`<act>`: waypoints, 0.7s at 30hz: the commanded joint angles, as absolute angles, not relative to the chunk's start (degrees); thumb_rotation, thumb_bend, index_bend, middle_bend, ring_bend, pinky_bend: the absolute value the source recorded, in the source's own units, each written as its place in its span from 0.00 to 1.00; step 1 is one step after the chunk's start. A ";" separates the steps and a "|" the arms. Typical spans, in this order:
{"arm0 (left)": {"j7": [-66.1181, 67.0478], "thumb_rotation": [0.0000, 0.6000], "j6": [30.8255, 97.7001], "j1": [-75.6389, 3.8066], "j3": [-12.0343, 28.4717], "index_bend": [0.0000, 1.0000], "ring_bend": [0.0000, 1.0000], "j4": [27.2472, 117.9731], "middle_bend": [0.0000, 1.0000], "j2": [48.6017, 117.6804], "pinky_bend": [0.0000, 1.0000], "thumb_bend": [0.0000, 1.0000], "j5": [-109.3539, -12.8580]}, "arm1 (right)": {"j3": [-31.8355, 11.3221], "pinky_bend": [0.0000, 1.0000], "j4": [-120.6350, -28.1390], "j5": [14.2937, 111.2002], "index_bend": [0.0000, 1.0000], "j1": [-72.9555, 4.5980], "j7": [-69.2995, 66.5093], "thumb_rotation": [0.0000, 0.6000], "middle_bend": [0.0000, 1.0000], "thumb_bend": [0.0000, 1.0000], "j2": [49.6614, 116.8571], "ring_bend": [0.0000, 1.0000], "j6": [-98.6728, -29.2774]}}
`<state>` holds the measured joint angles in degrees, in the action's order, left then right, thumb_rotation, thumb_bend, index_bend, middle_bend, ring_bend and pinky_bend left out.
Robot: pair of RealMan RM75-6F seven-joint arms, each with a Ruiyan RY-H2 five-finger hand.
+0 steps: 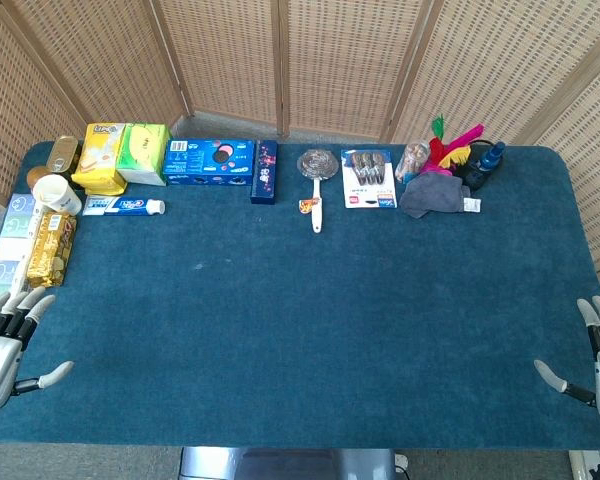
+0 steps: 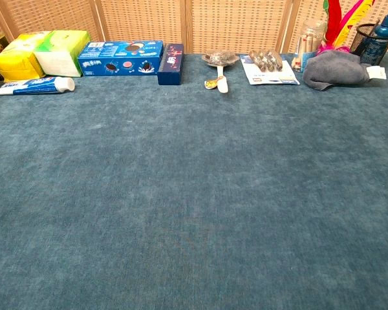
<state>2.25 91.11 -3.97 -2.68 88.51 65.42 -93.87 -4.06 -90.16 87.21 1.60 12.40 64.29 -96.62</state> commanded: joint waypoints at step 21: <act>-1.99 0.00 100.79 -11.13 6.34 1.00 1.00 72.76 1.00 76.94 1.00 0.00 -102.55 | -6.55 0.75 -89.05 90.35 0.87 -3.29 19.11 0.00 0.80 0.00 63.26 0.77 -92.49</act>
